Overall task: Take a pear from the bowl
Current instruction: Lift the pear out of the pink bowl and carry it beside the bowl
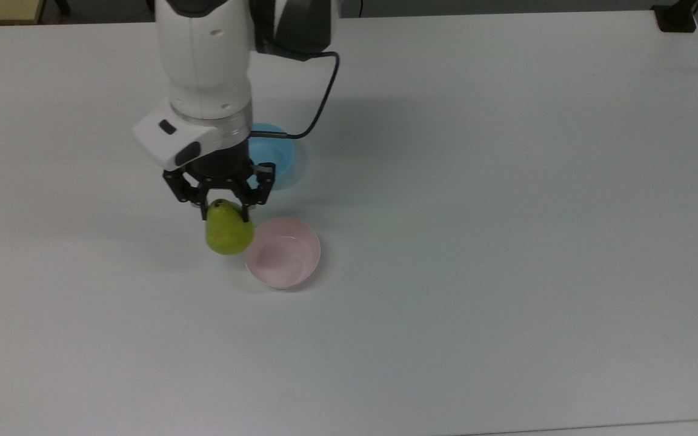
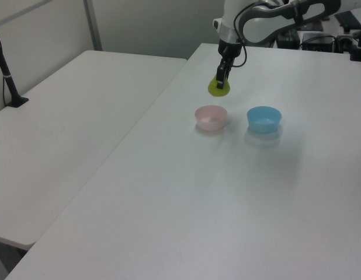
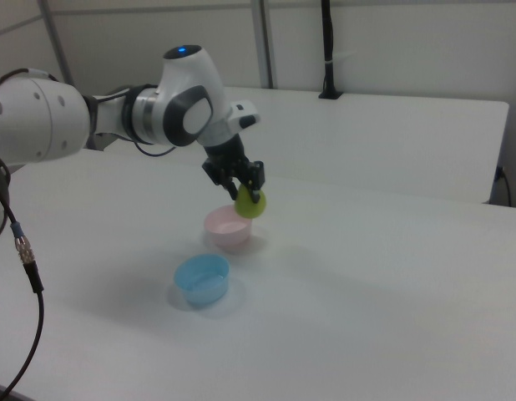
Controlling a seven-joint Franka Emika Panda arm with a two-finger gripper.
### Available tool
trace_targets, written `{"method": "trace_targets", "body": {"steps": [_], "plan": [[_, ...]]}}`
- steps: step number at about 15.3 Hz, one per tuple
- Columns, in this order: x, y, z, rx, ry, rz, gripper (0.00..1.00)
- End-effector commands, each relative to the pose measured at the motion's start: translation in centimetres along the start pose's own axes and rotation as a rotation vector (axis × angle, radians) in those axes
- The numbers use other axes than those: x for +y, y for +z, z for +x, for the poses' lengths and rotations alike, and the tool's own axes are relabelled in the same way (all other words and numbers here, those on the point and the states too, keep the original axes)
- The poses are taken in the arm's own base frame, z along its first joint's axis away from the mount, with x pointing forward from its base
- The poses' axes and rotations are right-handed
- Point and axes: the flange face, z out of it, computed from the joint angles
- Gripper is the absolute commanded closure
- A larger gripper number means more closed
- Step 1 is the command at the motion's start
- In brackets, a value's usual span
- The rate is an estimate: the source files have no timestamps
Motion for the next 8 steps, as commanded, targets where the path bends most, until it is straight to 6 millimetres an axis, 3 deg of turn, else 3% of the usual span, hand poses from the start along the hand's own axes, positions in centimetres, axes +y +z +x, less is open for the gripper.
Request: {"method": "trace_targets", "body": {"steps": [1,5,8], "plan": [[2.8,1.5,0.1,0.029,-0.001,-0.022,0.63],[5.4,4.4,-0.1,0.045,-0.013,-0.037,0.63],[6.3,6.5,-0.1,0.066,-0.007,-0.046,0.62]]}}
